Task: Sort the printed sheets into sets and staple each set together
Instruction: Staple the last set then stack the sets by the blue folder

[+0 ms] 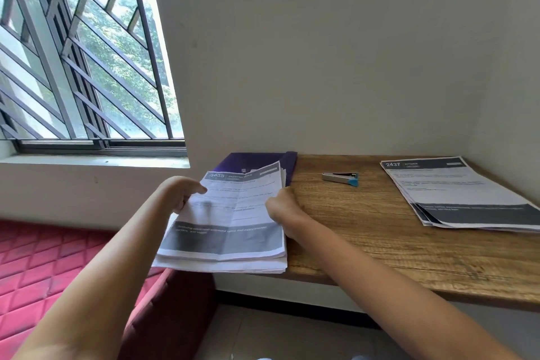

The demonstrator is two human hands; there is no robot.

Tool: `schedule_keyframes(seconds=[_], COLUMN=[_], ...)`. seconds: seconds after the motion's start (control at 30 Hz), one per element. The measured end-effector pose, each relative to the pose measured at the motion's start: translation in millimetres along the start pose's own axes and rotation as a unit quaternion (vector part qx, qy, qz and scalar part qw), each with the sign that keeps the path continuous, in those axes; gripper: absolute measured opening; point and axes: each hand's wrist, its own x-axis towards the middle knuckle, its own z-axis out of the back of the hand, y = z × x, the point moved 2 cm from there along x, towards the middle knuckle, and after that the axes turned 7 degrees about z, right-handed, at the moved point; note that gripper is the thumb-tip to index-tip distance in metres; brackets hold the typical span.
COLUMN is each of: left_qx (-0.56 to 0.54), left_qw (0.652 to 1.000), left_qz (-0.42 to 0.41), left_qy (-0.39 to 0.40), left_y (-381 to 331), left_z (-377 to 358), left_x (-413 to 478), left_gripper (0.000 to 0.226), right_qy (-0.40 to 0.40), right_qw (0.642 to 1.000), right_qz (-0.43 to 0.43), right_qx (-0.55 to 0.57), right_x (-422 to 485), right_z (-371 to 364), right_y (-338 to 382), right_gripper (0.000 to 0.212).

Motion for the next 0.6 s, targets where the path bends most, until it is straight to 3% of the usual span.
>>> schedule_keyframes(seconds=[0.07,0.13,0.2,0.33,0.6], left_qx=[-0.009,0.008,0.027,0.019,-0.081], left_qw=[0.999,0.999,0.998,0.996,0.986], left_qz=[0.028,0.022,0.009,-0.019,-0.129], left_qy=[0.032,0.037,0.049,0.088,0.064], left_y=[4.8,4.4,0.4,-4.7,-9.8], left_z=[-0.4,-1.3,-3.3,-8.4,-23.8], left_x=[2.3,1.1,-7.3,-22.4,-41.9], left_gripper=[0.051,0.043,0.032,0.007,0.011], right_qy=[-0.004,0.002,0.03,0.055,0.07], right_qw=[0.999,0.997,0.992,0.989,0.991], right_qz=[-0.003,-0.011,-0.024,-0.033,-0.044], right_qx=[0.046,0.081,0.121,0.136,0.105], right_x=[9.2,3.4,-6.3,-3.1,-8.3], right_z=[2.2,10.3,19.4,32.8,57.6], right_y=[-6.7,-5.0,0.4,-0.2,-1.7], right_gripper=[0.055,0.043,0.032,0.037,0.036])
